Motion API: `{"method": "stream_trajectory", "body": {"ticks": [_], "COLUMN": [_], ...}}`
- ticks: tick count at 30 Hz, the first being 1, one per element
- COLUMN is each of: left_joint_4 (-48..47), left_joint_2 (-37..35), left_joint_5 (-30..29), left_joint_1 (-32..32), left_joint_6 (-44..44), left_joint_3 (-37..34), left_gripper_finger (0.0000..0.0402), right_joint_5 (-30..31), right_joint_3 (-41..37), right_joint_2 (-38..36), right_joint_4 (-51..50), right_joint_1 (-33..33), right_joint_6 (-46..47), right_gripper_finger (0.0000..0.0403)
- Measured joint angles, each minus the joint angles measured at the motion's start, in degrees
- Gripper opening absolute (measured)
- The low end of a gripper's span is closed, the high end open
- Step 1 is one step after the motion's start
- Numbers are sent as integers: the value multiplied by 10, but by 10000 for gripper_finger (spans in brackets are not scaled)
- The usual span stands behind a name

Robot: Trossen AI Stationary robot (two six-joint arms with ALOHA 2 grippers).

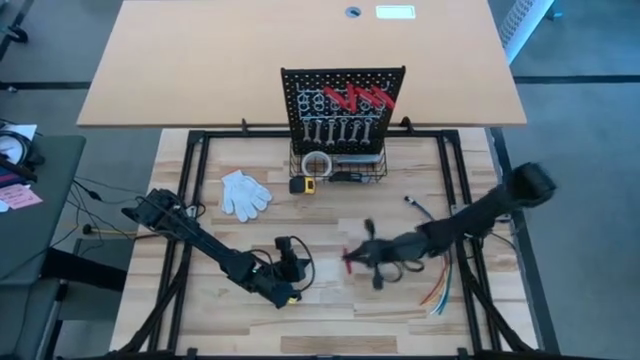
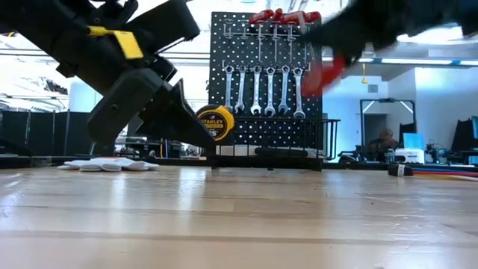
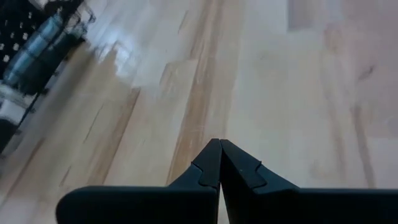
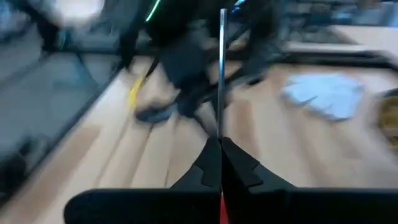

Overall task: Hang tools onto peg board
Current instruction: Hang the red allen wrench on the peg board

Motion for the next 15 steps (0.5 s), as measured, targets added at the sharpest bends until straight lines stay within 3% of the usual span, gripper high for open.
{"method": "stream_trajectory", "body": {"ticks": [4,8,11,15], "left_joint_4": [9,42,77,196], "left_joint_2": [0,0,0,0], "left_joint_5": [-1,-1,-1,-1], "left_joint_1": [0,-2,-3,-3], "left_joint_6": [9,51,82,169], "left_joint_3": [1,1,1,1], "left_gripper_finger": [0,0,0,0], "right_joint_5": [16,32,38,29], "right_joint_3": [-10,-17,-10,-12], "right_joint_2": [-11,11,11,15], "right_joint_4": [195,225,326,353], "right_joint_1": [24,40,50,62], "right_joint_6": [-71,-121,-167,-211], "right_gripper_finger": [1,1,0,0]}}
